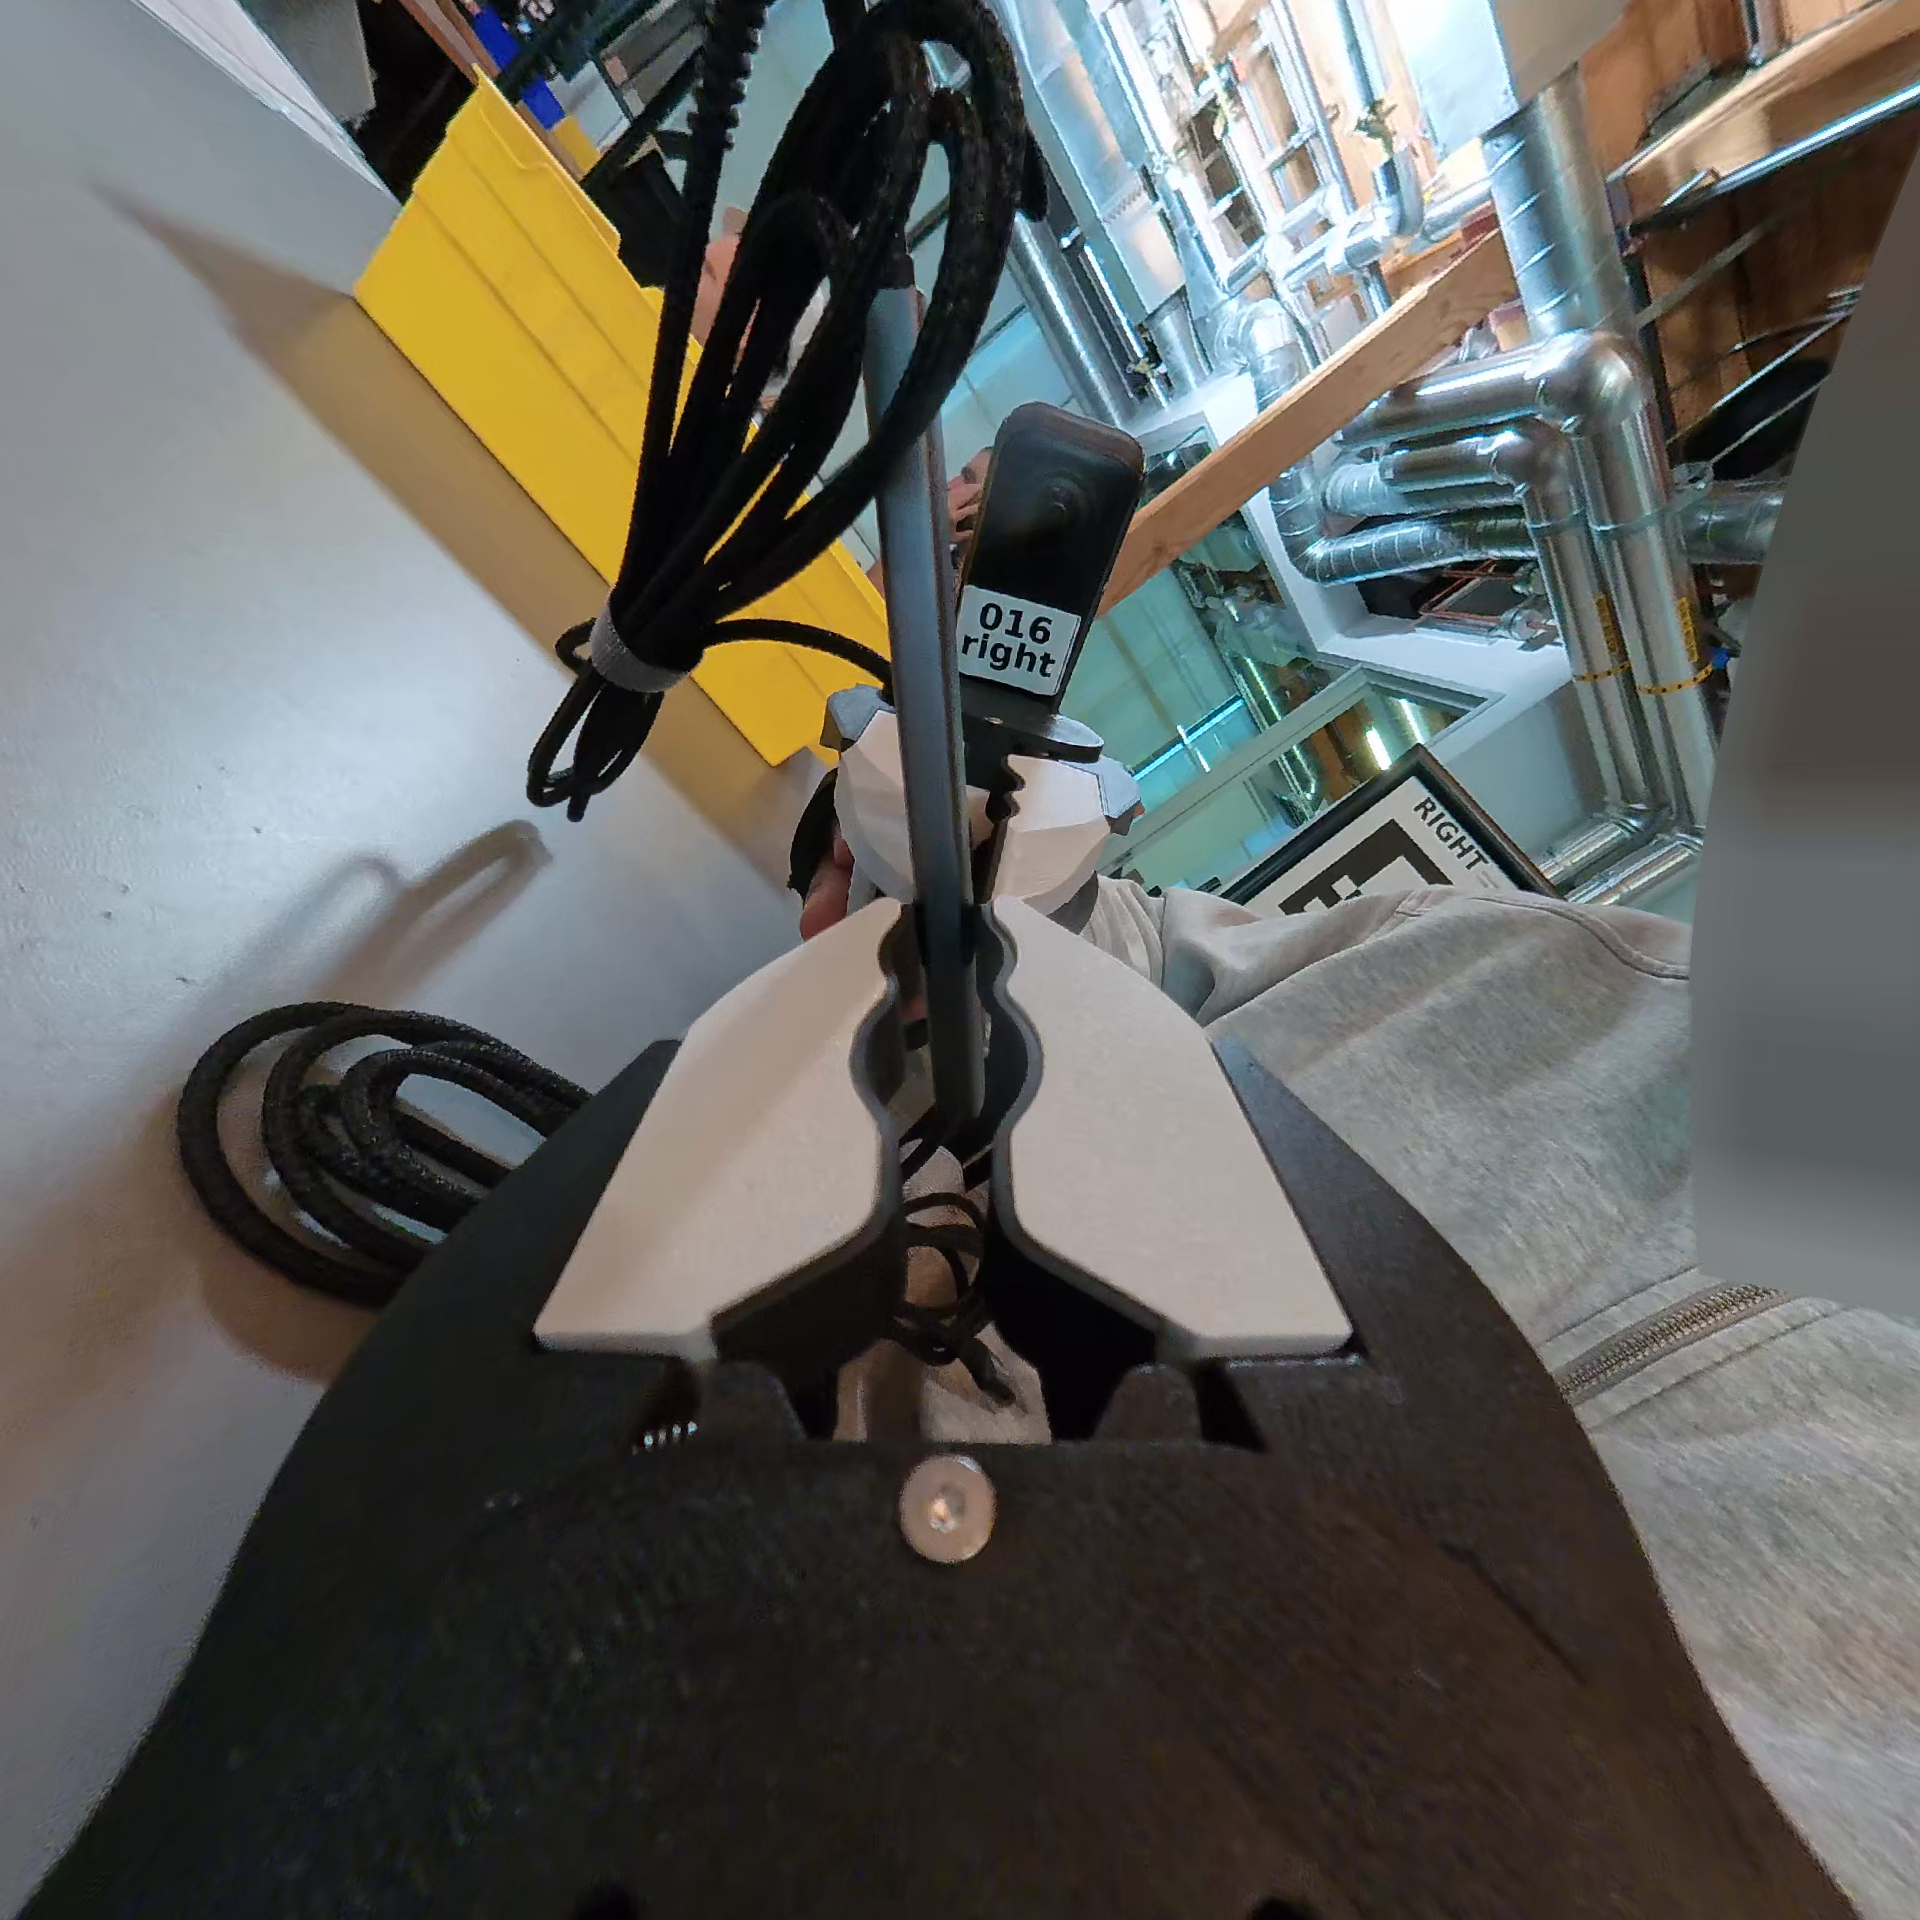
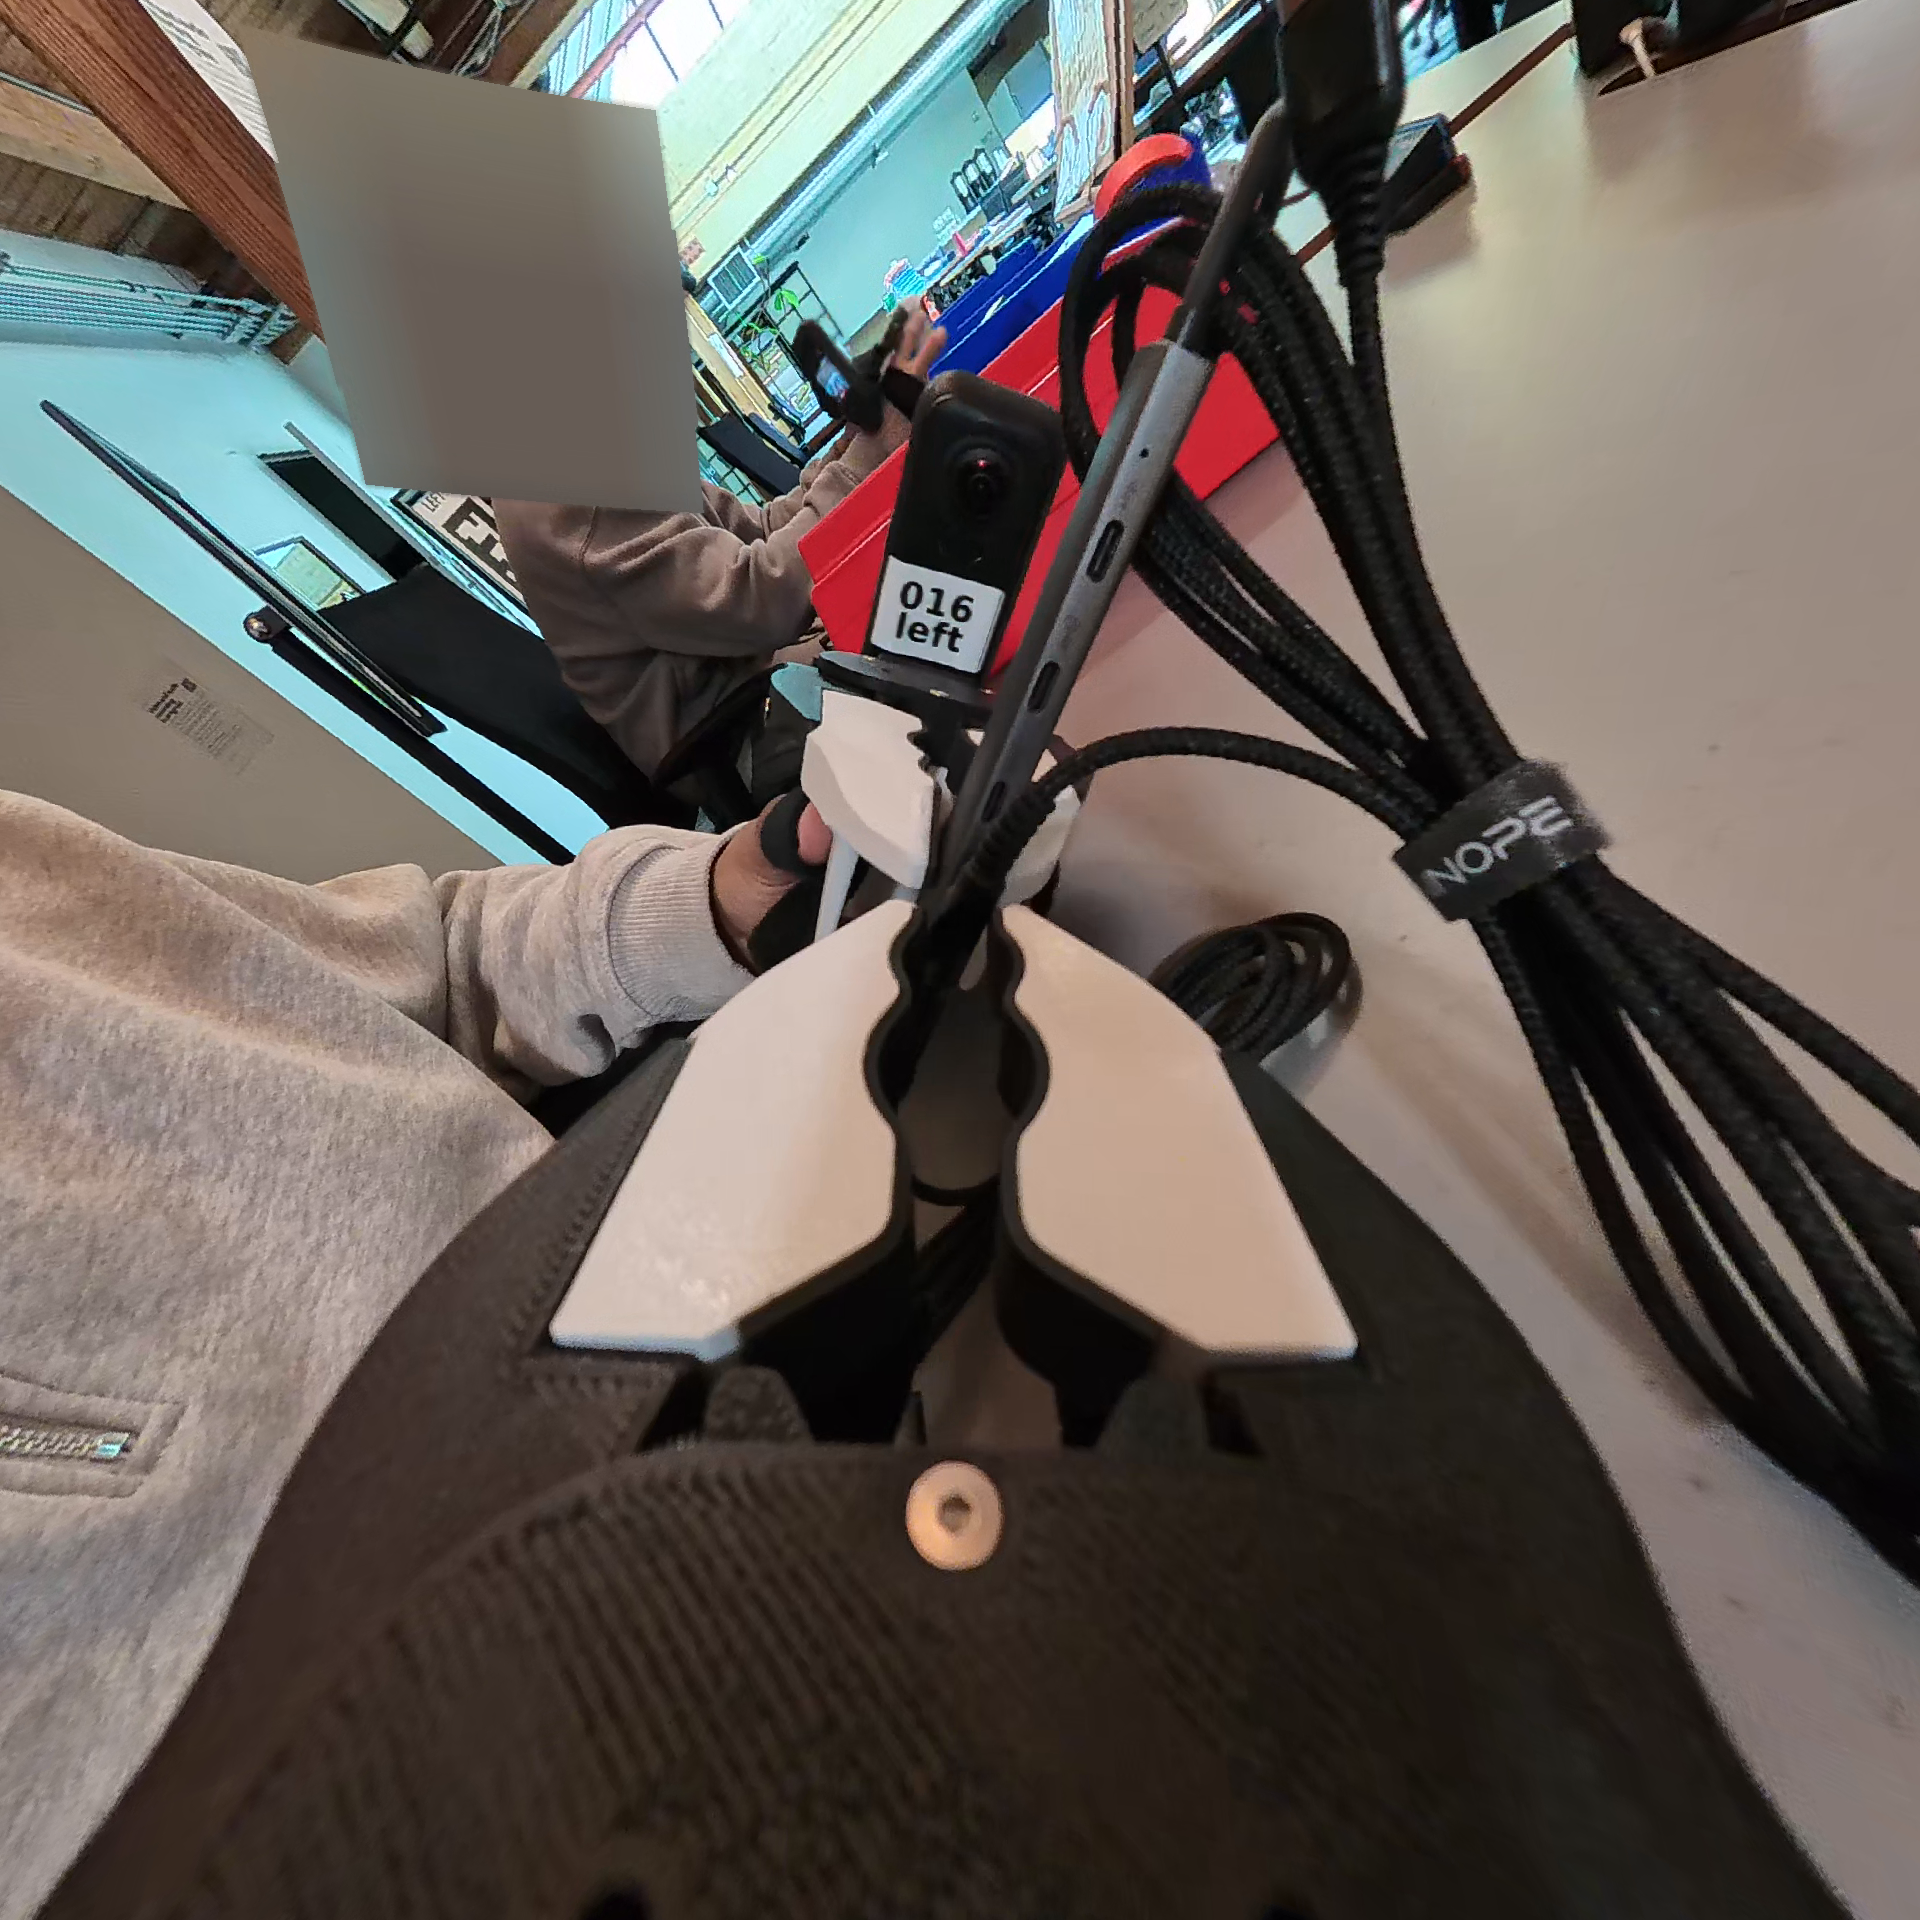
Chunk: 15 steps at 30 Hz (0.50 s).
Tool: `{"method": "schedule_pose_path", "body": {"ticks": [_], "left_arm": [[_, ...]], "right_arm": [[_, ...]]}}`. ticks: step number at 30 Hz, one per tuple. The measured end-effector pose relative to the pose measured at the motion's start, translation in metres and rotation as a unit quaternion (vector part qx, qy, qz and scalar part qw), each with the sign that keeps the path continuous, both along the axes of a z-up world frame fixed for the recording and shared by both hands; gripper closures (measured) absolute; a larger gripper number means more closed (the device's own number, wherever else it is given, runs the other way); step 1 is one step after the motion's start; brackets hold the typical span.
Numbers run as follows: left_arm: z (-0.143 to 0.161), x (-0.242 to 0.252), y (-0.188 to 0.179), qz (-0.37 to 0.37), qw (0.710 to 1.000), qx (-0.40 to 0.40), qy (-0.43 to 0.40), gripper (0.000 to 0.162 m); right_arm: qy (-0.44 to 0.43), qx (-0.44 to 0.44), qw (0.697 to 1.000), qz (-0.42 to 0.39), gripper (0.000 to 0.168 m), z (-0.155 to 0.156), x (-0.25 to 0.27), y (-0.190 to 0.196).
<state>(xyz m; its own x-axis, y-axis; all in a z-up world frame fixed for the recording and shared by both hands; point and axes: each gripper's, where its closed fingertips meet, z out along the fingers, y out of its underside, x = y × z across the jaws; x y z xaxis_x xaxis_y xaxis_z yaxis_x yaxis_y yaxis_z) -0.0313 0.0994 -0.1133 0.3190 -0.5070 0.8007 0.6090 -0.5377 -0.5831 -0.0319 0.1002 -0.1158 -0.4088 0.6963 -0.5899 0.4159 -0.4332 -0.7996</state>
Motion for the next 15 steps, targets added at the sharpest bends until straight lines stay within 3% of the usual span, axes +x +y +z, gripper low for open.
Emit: {"method": "schedule_pose_path", "body": {"ticks": [15], "left_arm": [[-0.011,0.015,-0.005,-0.026,0.999,-0.024,0.034,0.153]], "right_arm": [[-0.017,-0.020,1.000,0.008,0.159,-0.005,0.004,-0.002]]}}
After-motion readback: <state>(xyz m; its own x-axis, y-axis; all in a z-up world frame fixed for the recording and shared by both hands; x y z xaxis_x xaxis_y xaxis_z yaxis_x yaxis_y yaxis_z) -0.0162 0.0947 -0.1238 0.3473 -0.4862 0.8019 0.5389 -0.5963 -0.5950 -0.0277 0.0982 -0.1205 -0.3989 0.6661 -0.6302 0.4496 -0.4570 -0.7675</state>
